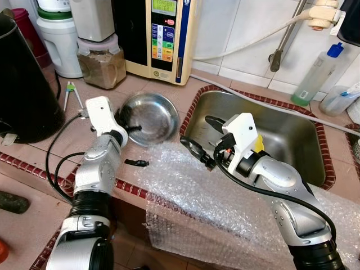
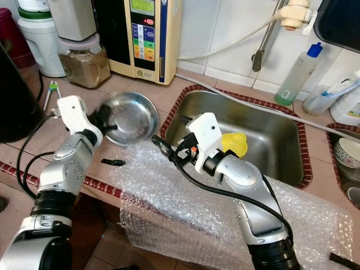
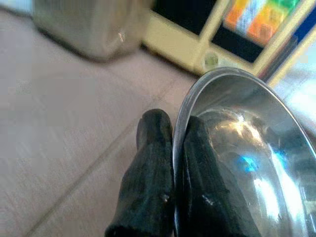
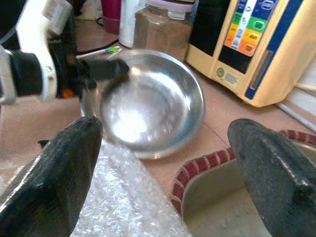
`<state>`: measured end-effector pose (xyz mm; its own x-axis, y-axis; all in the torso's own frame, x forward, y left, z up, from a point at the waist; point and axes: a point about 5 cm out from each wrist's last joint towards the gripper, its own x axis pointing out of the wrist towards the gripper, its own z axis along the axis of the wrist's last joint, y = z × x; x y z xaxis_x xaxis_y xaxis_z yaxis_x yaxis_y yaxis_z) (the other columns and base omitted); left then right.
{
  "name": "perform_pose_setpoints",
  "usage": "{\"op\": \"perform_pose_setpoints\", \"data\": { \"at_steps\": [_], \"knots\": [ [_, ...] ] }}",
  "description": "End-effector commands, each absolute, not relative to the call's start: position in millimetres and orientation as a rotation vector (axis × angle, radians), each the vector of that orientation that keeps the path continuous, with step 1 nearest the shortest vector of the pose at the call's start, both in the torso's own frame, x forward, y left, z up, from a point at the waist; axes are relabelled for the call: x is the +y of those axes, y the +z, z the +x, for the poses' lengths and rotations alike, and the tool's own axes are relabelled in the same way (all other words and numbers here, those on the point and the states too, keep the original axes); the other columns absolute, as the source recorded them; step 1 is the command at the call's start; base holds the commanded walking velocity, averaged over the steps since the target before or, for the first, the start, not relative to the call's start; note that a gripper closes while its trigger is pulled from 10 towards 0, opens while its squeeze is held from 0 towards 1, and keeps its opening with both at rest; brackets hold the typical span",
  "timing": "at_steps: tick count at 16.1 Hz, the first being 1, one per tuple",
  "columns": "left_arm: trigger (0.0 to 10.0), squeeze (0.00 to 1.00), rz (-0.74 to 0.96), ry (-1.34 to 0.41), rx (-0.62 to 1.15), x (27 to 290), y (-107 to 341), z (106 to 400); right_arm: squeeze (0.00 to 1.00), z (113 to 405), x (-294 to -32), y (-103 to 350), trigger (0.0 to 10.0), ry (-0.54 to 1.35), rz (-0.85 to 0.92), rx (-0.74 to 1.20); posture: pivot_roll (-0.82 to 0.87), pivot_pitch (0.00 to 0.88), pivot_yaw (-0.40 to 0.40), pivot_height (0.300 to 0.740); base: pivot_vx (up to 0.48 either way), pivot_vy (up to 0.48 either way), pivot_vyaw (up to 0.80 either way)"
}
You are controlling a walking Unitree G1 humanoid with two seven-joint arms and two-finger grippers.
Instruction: Kitchen organization
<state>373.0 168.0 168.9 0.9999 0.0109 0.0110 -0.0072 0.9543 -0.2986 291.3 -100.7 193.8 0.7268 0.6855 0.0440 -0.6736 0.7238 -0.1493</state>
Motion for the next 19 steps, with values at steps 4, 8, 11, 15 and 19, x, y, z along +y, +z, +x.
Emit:
{"op": "perform_pose_setpoints", "data": {
  "at_steps": [4, 8, 11, 15, 19],
  "knots": [
    [0.0, 0.00, -0.328, -0.057, -0.296, 158.7, 211.6, 371.3, 0.00, 307.1, -107.2, 209.9, 10.0, 0.592, -0.024, -0.188, -0.01, 0.037, -0.084, 0.740, 0.000, 0.000, 0.00],
    [0.0, 0.00, -0.305, -0.207, -0.409, 129.1, 227.4, 365.7, 0.00, 319.3, -106.1, 223.6, 10.0, 0.497, 0.172, -0.239, -0.01, 0.029, -0.083, 0.740, 0.000, 0.000, 0.00],
    [0.0, 0.00, -0.343, -0.263, -0.431, 115.7, 229.6, 361.9, 0.00, 327.0, -94.8, 223.9, 10.0, 0.491, 0.218, -0.226, -0.01, 0.025, -0.083, 0.740, 0.000, 0.000, 0.00],
    [0.0, 0.00, -0.384, -0.309, -0.451, 105.6, 233.8, 357.8, 0.00, 341.8, -88.8, 218.6, 0.6, 0.420, 0.265, -0.181, 0.00, 0.023, -0.085, 0.740, 0.000, 0.000, 0.00],
    [0.0, 0.00, -0.420, -0.335, -0.456, 102.4, 236.9, 354.4, 0.00, 352.5, -97.0, 213.8, 0.0, 0.328, 0.337, -0.152, 0.00, 0.026, -0.083, 0.740, 0.000, 0.000, 0.00]
  ]
}}
